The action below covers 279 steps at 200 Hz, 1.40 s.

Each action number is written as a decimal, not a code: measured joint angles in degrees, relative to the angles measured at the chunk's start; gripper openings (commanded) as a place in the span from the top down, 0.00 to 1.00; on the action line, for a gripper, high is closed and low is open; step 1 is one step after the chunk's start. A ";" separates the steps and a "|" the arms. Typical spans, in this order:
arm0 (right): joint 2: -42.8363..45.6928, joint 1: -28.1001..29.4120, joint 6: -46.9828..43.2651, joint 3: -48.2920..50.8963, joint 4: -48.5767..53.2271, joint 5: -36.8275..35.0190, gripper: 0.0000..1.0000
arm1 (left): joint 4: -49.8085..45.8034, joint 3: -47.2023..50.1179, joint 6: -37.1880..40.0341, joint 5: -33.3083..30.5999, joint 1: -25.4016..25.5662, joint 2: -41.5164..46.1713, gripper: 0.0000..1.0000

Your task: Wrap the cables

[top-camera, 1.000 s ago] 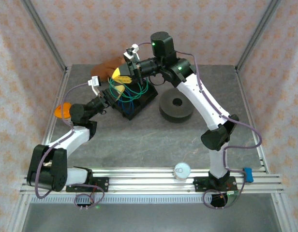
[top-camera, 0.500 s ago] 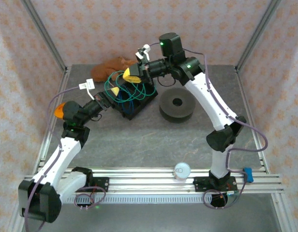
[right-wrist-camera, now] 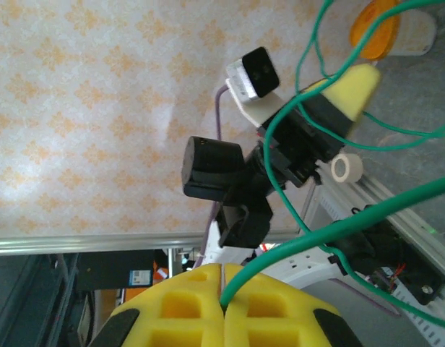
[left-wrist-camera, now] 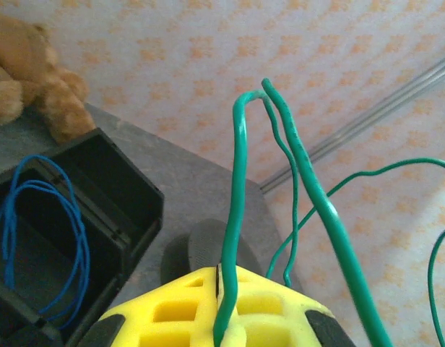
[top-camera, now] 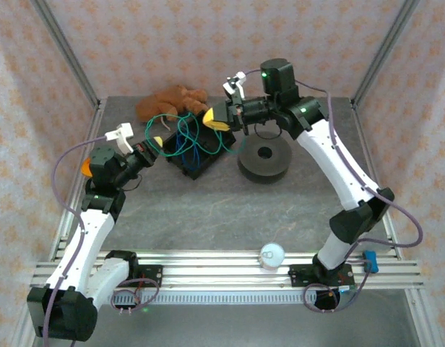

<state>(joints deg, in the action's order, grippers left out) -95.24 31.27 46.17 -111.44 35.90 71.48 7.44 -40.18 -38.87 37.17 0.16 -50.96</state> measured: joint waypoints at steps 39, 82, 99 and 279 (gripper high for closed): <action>7.19 -5.95 0.28 12.26 -4.11 -0.61 1.00 | -3.34 -2.97 2.32 0.04 -2.56 -0.07 1.00; 8.81 -6.49 3.32 16.31 -9.46 -0.57 1.00 | 4.15 -3.28 -0.92 5.95 -2.49 -6.47 0.73; 8.66 -5.38 4.11 15.82 -10.93 -0.59 1.00 | 7.89 -2.78 -3.63 7.26 -1.70 -9.35 0.45; 2.78 -4.09 1.70 4.85 -3.06 -5.73 1.00 | -5.97 -3.17 -3.34 4.85 4.28 2.43 0.44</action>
<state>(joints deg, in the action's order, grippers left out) -92.47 27.18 47.88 -106.59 32.84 65.76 1.48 -43.35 -42.22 42.02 4.45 -48.53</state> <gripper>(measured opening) 0.043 0.555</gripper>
